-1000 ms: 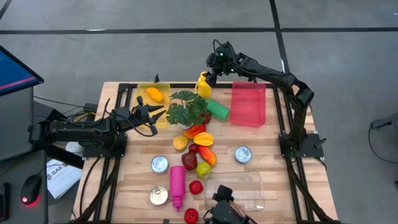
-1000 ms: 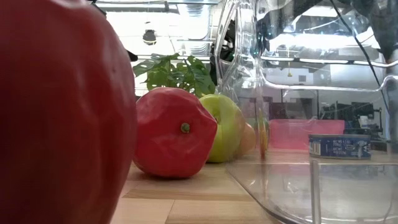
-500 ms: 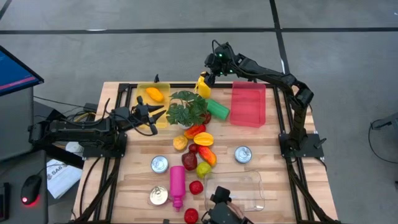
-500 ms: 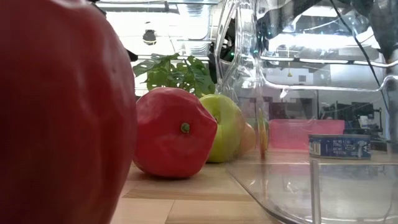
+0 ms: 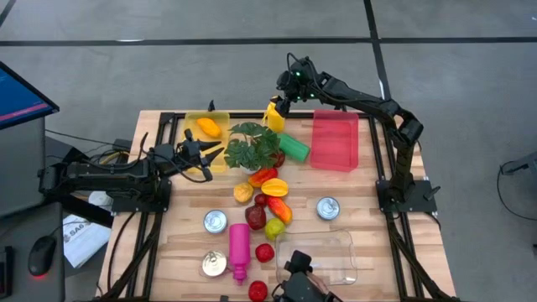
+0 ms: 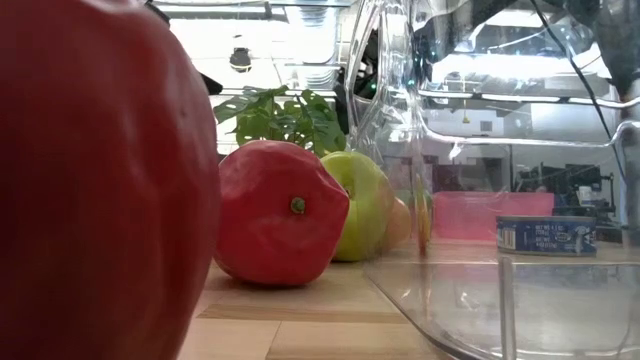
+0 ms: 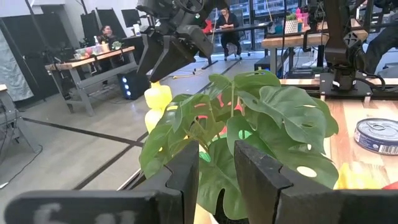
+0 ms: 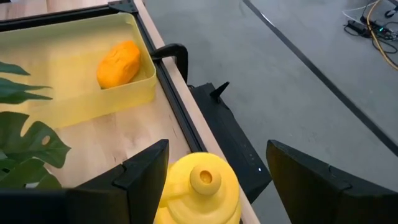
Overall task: Pick & Place Food Item
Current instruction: Put the yellow water bottle into the pink bin
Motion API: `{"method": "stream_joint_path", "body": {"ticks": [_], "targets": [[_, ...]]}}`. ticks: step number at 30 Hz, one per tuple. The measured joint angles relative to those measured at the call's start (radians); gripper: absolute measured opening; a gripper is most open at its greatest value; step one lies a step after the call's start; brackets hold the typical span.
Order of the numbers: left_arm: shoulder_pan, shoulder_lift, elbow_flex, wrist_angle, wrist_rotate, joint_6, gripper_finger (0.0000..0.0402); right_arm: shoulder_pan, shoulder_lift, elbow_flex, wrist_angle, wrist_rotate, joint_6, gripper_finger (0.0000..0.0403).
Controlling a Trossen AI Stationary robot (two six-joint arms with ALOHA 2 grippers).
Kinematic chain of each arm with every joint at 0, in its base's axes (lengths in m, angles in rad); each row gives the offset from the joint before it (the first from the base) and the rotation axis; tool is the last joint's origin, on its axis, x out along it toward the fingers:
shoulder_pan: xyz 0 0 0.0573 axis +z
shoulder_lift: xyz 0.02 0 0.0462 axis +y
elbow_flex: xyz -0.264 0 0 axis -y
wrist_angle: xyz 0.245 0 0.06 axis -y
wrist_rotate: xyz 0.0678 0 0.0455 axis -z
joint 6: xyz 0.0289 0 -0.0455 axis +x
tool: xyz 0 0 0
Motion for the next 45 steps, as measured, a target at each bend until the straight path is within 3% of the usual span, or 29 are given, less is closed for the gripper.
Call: {"method": "stream_joint_path", "body": {"ticks": [45], "targets": [[0.000, 0.000, 0.000, -0.016, 0.000, -0.002, 0.0090, 0.001, 0.000, 0.000, -0.020, 0.000, -0.008, 0.0265]]}}
